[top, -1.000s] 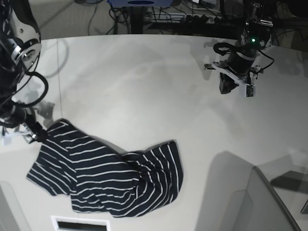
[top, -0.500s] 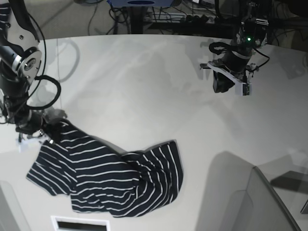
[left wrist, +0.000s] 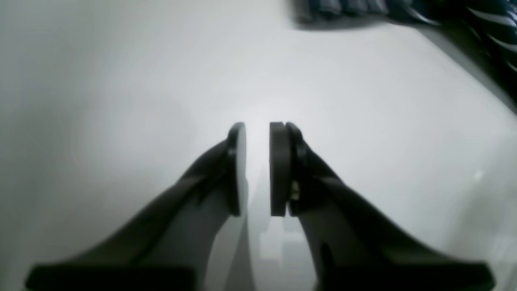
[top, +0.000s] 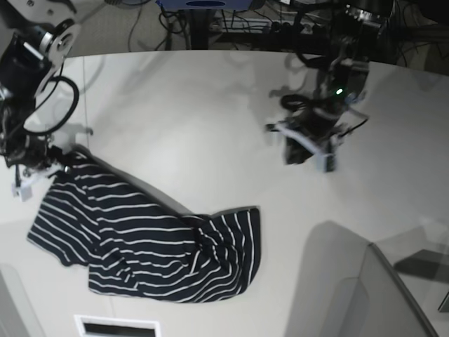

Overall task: Layout the t-shirt on the table in an organized manner, then fold the t-shirt properly
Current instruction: 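Grasp the striped navy shirt edge with the right gripper, then grasp the shirt with the left gripper and pull both grippers apart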

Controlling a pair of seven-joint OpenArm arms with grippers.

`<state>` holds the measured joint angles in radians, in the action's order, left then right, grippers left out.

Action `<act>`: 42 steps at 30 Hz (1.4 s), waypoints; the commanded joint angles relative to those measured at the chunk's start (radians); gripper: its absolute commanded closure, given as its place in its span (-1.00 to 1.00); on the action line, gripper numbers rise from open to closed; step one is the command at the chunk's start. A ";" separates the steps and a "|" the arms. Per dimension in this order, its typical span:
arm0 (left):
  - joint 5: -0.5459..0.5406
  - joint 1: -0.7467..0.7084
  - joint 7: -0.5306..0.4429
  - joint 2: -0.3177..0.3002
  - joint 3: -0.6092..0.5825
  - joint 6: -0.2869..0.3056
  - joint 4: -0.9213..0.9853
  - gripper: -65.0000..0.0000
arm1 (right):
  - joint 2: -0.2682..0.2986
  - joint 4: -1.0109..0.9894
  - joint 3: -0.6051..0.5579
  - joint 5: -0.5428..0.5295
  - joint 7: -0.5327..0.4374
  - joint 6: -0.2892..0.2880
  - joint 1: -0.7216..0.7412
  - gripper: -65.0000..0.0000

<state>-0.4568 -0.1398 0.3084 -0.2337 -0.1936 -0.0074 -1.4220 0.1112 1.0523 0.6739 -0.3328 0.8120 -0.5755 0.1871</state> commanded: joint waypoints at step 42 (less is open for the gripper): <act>0.138 0.589 -0.565 -0.069 -0.340 0.056 1.176 0.68 | 0.034 0.434 -0.070 -0.016 0.042 -0.010 -0.127 0.98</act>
<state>-0.3363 0.4610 -0.3748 -0.2867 -0.5312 0.0544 -0.2630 0.1326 1.4666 0.6086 -0.3355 0.8711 -0.5838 0.0479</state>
